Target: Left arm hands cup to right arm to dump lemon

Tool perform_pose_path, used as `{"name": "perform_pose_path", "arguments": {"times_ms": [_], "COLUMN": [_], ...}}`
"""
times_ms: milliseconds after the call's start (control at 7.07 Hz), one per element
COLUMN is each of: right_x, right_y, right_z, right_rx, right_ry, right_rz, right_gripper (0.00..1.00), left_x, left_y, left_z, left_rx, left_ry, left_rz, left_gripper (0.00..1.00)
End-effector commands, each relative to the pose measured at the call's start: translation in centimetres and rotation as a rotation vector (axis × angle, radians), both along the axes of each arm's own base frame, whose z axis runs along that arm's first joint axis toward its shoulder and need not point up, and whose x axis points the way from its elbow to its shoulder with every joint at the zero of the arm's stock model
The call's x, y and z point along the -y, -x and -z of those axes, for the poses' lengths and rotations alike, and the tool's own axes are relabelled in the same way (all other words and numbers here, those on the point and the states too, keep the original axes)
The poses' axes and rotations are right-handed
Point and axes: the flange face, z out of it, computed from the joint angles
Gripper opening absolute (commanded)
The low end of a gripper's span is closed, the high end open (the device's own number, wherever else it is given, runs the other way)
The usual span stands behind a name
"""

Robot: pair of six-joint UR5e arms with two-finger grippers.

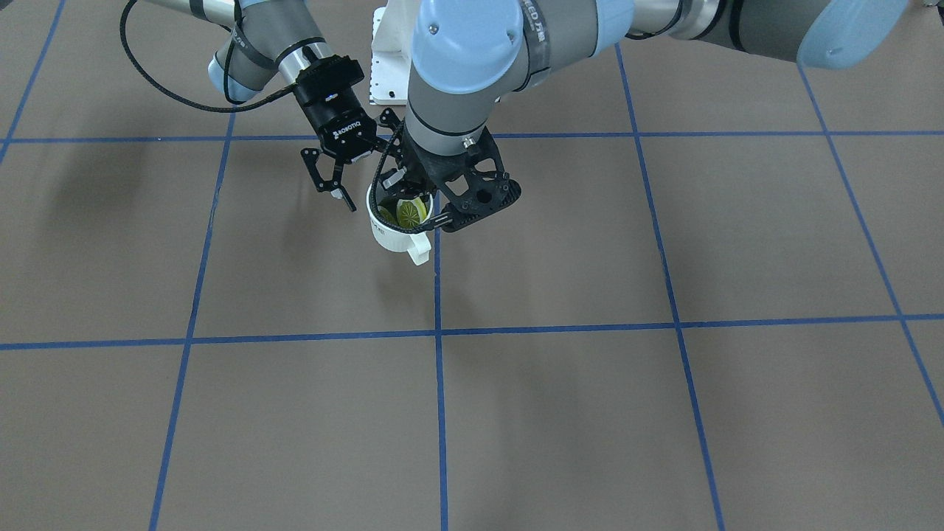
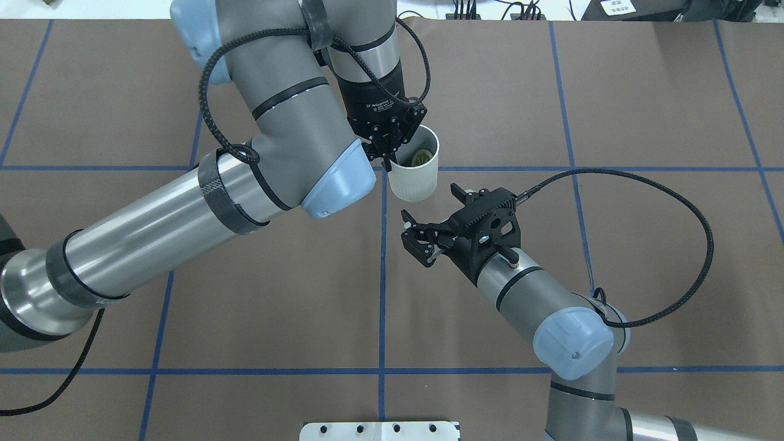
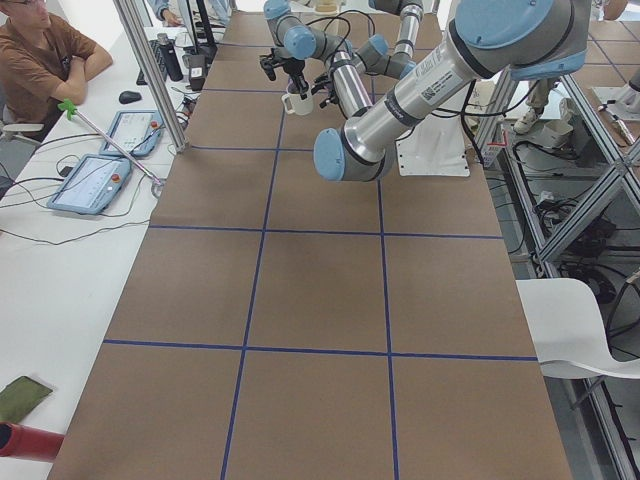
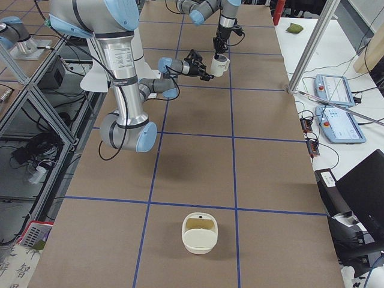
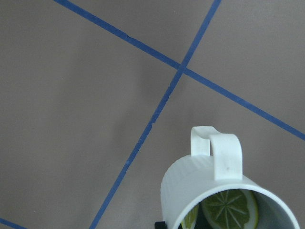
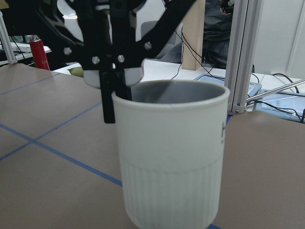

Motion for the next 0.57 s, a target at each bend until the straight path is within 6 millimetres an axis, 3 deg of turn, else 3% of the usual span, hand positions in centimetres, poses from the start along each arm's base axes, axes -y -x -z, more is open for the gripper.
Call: {"name": "perform_pose_path", "arguments": {"times_ms": [0,424], "right_x": [-0.19,0.11], "right_y": [0.33,0.17], "right_z": [0.56,1.11], "right_rx": [0.009,0.018], "right_ry": [-0.002,-0.004], "right_rz": [-0.014,-0.046], "right_gripper": [0.98,0.98], "left_x": [-0.16,-0.76], "left_y": [-0.21,-0.54], "left_z": [-0.17,0.05], "left_rx": [0.002,-0.005], "left_ry": [0.0,-0.008], "left_rz": [-0.004,-0.018], "left_gripper": [0.0,0.0]}}
